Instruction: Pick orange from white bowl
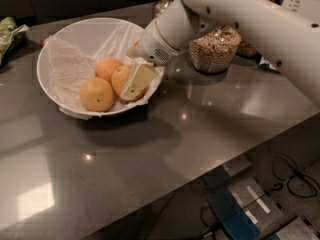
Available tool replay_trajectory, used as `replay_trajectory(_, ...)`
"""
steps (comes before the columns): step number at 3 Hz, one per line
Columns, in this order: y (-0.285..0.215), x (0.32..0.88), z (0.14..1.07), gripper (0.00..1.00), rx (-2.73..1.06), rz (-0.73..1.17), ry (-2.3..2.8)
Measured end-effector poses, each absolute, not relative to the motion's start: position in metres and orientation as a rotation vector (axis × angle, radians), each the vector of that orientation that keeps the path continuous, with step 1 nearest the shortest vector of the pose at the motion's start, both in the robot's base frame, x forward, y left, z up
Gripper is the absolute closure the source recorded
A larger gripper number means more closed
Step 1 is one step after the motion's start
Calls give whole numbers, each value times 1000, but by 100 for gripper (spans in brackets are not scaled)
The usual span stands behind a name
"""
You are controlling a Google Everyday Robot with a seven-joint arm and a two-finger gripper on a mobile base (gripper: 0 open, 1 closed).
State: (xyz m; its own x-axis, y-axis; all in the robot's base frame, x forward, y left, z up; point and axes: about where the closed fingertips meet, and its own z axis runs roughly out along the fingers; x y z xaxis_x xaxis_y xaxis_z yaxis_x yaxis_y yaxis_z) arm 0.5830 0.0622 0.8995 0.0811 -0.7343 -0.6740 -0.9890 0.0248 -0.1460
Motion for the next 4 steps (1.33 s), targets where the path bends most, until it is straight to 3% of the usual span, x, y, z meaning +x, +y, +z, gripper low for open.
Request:
replay_trajectory(1,63,581,890,23,-1766,553,1729)
replay_trajectory(4,71,584,863,26,-1777,575,1783)
